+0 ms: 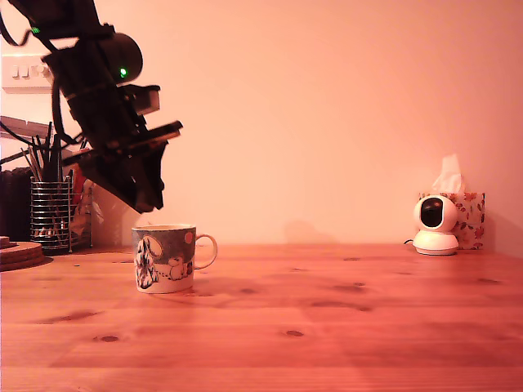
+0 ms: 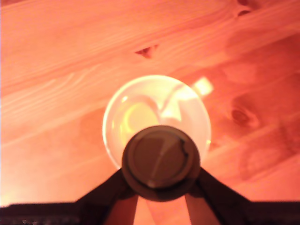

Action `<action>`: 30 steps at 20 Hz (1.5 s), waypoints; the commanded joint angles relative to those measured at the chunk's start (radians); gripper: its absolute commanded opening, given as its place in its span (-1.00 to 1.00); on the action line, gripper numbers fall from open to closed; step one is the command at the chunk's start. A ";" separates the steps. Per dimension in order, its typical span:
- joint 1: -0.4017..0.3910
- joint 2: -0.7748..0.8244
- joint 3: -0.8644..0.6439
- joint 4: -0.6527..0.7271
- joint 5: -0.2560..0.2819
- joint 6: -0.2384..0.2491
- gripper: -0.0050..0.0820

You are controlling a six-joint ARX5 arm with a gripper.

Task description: Pick up the coffee capsules on the table and drop them inside the coffee cup

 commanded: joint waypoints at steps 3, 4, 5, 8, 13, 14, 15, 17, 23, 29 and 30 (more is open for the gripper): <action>0.001 0.040 0.011 0.017 0.000 0.005 -0.47; 0.001 0.040 0.011 0.017 0.000 0.005 -0.47; 0.001 0.040 0.011 0.016 0.000 0.005 -0.47; 0.001 0.040 0.011 0.015 0.001 0.005 -0.47; 0.001 0.040 0.011 0.010 0.001 0.005 -0.47; 0.000 0.040 0.011 0.008 0.000 0.005 -0.47; 0.000 0.040 0.011 0.008 0.000 0.004 -0.47; 0.000 0.040 0.011 0.010 0.000 0.004 -0.47; 0.000 0.040 0.011 0.012 0.000 0.001 -0.46; 0.000 0.040 0.011 0.018 0.000 0.002 -0.45; 0.000 0.040 0.011 0.019 0.000 0.002 -0.37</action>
